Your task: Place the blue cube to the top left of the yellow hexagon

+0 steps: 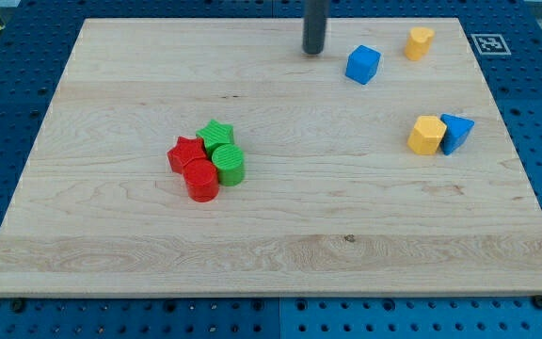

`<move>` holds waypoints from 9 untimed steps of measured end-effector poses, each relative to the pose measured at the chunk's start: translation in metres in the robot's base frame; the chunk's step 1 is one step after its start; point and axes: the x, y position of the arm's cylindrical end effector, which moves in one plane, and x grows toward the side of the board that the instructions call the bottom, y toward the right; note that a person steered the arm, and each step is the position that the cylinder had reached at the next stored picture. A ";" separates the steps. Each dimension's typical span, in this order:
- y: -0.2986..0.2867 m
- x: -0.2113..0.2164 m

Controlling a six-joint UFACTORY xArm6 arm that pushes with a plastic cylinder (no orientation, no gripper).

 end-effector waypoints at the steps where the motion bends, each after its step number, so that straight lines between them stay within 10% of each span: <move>1: 0.030 0.039; 3: 0.031 0.084; 6: 0.048 0.022; 9: 0.084 0.094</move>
